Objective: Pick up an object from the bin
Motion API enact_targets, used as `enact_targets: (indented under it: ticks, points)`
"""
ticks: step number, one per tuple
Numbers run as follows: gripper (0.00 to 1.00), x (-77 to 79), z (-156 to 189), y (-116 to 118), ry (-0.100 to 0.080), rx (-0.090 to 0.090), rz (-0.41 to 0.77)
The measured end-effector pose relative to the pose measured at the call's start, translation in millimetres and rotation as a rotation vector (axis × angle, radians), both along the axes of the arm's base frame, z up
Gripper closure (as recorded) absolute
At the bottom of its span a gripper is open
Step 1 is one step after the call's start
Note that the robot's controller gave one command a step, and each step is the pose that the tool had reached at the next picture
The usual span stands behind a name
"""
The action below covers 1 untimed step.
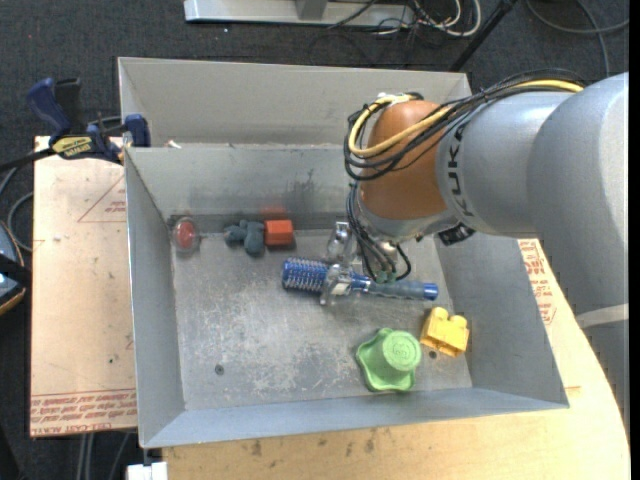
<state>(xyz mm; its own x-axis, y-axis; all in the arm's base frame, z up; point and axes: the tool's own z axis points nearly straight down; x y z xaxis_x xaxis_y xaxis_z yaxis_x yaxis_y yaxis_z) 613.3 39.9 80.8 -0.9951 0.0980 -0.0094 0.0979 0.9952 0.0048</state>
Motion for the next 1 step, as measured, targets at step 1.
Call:
enact_targets:
  ticks: [1]
  points:
    - [1.00, 3.9, 169.0, -5.9, -0.001, -0.004, 0.171]
